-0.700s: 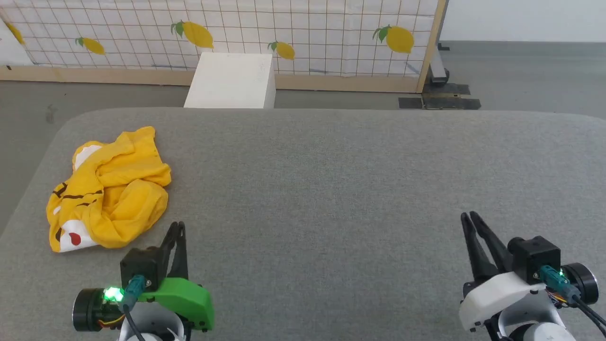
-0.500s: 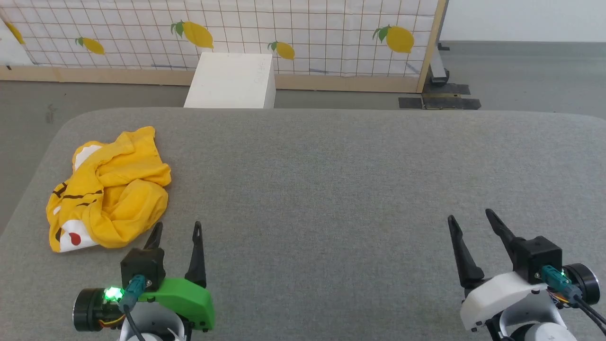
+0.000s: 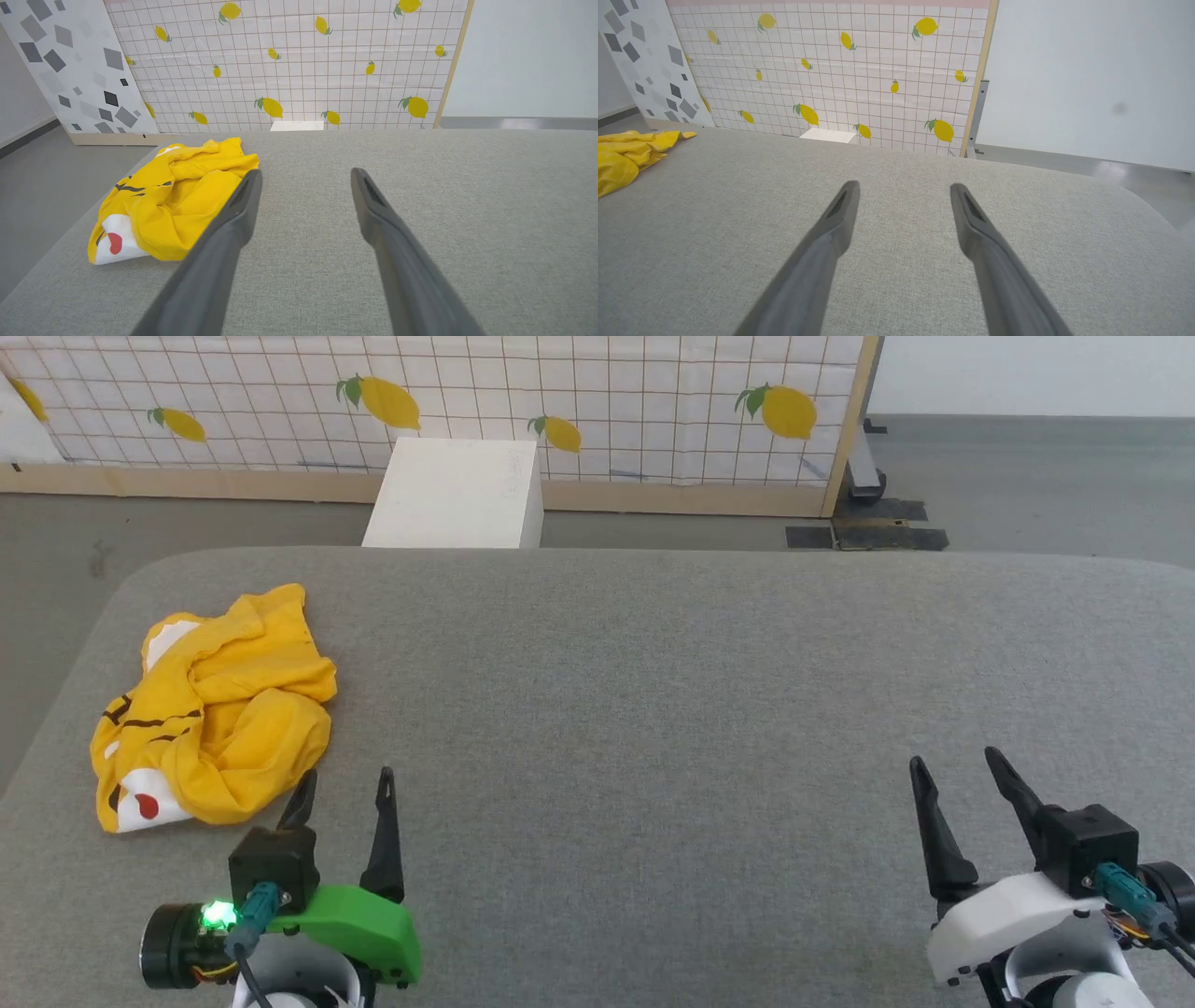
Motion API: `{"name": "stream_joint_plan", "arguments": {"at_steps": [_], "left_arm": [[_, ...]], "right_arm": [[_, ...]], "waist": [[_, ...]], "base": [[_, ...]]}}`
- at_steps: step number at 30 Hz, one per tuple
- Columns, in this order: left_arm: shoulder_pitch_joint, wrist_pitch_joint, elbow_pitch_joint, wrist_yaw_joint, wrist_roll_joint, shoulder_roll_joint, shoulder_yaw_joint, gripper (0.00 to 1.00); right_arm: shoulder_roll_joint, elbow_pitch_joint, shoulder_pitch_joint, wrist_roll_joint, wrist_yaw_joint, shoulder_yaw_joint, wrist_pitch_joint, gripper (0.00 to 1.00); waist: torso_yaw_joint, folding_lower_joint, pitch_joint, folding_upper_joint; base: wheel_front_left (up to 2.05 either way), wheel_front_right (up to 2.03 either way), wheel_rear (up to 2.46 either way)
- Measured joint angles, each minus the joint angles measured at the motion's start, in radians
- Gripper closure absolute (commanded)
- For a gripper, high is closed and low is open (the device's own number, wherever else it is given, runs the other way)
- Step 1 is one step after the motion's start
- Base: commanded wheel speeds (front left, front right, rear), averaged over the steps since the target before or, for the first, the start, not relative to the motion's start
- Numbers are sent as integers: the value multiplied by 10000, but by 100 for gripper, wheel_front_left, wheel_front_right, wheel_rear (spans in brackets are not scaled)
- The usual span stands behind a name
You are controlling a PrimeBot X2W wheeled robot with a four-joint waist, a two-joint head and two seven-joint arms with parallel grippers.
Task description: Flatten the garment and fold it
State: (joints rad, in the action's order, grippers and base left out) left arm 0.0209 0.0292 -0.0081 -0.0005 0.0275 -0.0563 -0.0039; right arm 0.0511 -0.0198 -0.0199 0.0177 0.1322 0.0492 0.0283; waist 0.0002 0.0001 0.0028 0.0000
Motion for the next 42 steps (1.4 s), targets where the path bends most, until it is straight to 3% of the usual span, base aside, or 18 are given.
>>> {"name": "stream_joint_plan", "arguments": {"at_steps": [18,42], "left_arm": [[54,382,-36,-86,182,0,111,0],[306,874,-54,-180,535,0,205,0]], "right_arm": [[0,-163,0,2,0,376,351,0],[0,-430,0,75,0,253,867,0]], "waist": [[324,0,16,0],[1423,0,-71,0]], "base": [[0,0,0],[0,0,0]]}}
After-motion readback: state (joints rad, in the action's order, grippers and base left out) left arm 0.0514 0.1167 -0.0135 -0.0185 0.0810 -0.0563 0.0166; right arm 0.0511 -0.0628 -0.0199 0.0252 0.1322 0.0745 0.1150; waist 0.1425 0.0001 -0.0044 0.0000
